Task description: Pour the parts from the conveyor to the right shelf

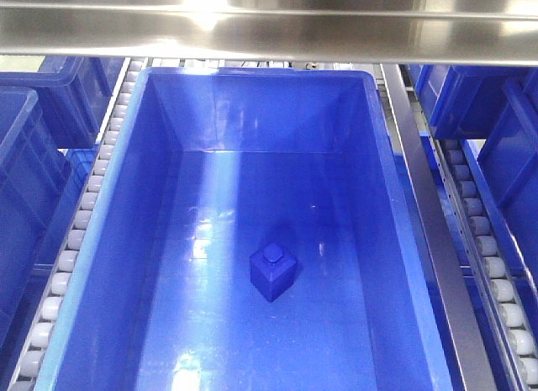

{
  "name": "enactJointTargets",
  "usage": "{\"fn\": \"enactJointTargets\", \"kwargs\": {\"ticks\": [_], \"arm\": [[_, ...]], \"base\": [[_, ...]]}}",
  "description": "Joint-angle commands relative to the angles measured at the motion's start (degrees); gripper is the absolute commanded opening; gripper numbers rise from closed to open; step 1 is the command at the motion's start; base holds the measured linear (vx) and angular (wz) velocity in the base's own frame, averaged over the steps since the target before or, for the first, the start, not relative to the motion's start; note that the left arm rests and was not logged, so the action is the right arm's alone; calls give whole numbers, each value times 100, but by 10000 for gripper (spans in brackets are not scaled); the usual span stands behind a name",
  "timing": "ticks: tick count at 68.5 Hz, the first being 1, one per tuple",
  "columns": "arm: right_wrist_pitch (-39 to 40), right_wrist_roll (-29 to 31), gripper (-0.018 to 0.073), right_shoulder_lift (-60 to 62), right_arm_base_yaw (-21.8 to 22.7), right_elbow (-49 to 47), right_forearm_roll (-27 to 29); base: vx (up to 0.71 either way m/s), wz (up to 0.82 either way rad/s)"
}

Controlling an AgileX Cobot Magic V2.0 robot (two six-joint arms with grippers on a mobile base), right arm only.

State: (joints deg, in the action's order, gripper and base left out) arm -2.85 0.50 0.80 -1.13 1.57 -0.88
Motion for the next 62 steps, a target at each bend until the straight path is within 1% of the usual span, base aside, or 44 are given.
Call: {"fn": "enactJointTargets", "kwargs": {"ticks": [1, 62], "arm": [[395, 39, -10, 84, 4, 6, -54], [395, 39, -10, 84, 4, 6, -54]], "base": [[0, 0], [0, 0]]}}
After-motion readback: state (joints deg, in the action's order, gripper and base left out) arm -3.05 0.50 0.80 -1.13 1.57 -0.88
